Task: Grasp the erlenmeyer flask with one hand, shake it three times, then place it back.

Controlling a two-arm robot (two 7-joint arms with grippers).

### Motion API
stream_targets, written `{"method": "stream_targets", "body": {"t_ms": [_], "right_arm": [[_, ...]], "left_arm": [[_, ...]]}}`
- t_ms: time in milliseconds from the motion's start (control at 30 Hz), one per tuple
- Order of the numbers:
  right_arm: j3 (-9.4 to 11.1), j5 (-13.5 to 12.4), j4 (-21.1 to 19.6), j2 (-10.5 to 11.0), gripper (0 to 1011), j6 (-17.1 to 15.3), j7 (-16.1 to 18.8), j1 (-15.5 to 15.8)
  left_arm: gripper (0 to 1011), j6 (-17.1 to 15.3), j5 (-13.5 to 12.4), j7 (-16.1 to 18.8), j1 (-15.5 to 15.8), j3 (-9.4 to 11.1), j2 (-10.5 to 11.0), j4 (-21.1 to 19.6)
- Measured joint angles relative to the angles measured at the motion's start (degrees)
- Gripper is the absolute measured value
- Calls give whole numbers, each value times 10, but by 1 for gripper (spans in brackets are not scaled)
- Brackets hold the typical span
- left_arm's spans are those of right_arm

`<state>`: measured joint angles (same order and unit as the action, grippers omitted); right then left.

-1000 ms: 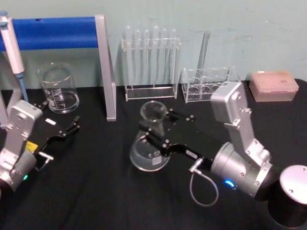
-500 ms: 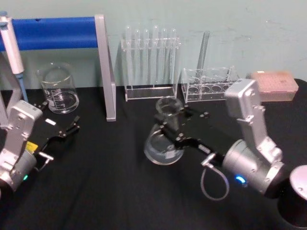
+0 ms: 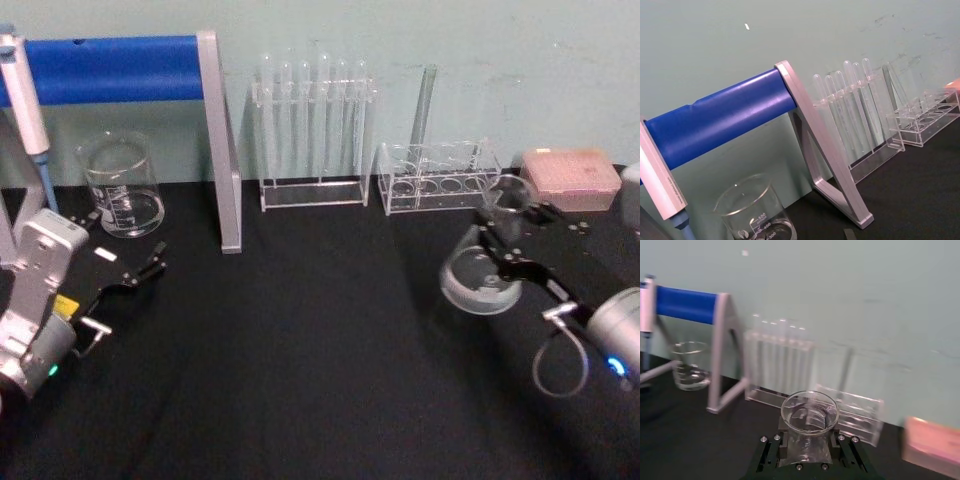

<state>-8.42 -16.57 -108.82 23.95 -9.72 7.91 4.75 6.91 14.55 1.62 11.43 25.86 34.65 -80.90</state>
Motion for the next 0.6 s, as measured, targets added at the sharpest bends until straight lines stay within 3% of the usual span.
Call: {"method": "stream_targets", "body": {"t_ms": [167,267,367,600], "right_arm": [[26,4,-8,-3,449,-4,-11,19],[29,5,-8,-5,449,-5,-10,19],[21,8,-2,-8,449,-7,2,11],[-28,15,24,-16,449,-7,57,-32]], "left_arm": [[1001,0,0,0,0,0,0,0],[1001,0,0,0,0,0,0,0],[1001,0,0,0,0,0,0,0],[1001,0,0,0,0,0,0,0]]}}
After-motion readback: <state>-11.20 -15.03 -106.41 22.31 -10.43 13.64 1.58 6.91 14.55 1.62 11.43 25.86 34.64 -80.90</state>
